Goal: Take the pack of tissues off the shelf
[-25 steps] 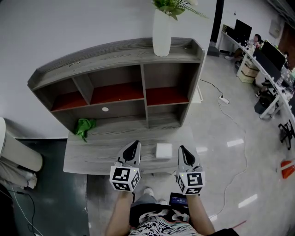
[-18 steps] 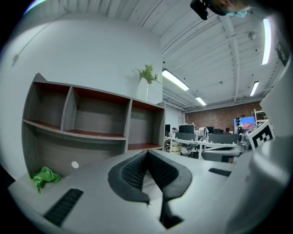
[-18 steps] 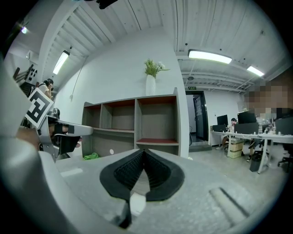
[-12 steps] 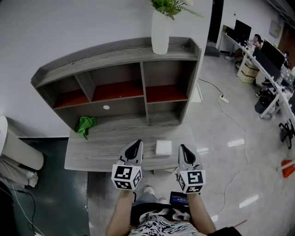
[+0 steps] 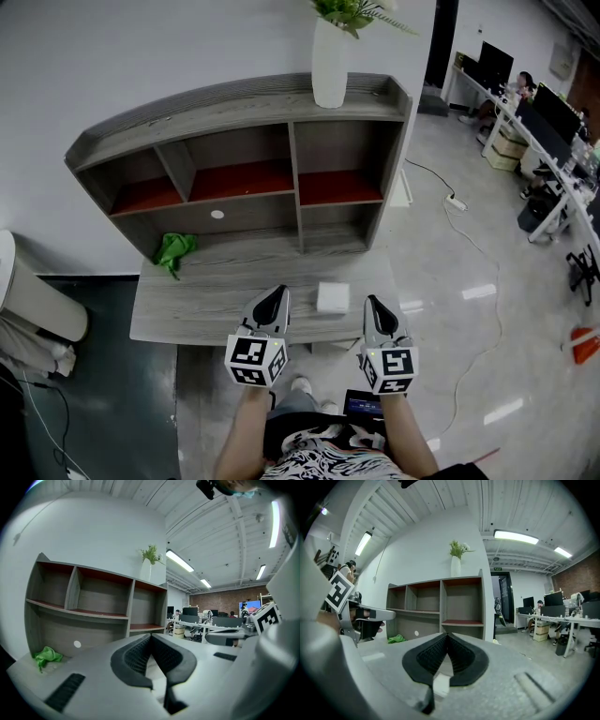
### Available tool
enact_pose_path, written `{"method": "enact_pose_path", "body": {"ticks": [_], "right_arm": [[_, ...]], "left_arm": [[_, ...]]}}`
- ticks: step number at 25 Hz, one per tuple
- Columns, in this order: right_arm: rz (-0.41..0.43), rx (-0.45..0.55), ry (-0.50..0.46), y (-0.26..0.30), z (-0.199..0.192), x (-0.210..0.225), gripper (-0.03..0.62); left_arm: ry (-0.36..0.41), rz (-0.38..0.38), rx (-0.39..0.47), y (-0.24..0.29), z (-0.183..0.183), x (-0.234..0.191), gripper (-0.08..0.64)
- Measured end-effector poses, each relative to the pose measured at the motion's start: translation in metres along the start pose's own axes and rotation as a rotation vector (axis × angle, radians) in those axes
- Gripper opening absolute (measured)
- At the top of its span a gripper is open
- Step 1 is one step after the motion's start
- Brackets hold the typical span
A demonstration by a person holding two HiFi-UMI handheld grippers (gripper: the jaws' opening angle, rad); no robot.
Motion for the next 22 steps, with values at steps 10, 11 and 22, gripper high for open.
{"method": "enact_pose_path", "body": {"ticks": [10,11,22], "right_arm": [[-0.002,-0.006,-0.006,-0.002,0.001,-0.003,0.006],[-0.001,-0.006,-0.003,-0.002,0.001,-0.003,0.006],[0.013,-0.017,0.038,-0.002,-0.004,-0.005,0.006]], "left_arm": [[-0.006,0.003,0.0,-0.004,-0.001,-0.003,0.006],[-0.007,0.003,-0.002,-0.005,-0.002,-0.003,0.006],[-0.025,0.015,-0.019,-0.011,-0.01,-0.007,0.006]]}}
Point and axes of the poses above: the fingertips, and each gripper's own axes: y forward along the fingers, x to its right, z out of its top, the point moved 9 cm from there along -y, backward along the fingers, and after that the axes turned 3 degrees about y, right-handed, at the moved point
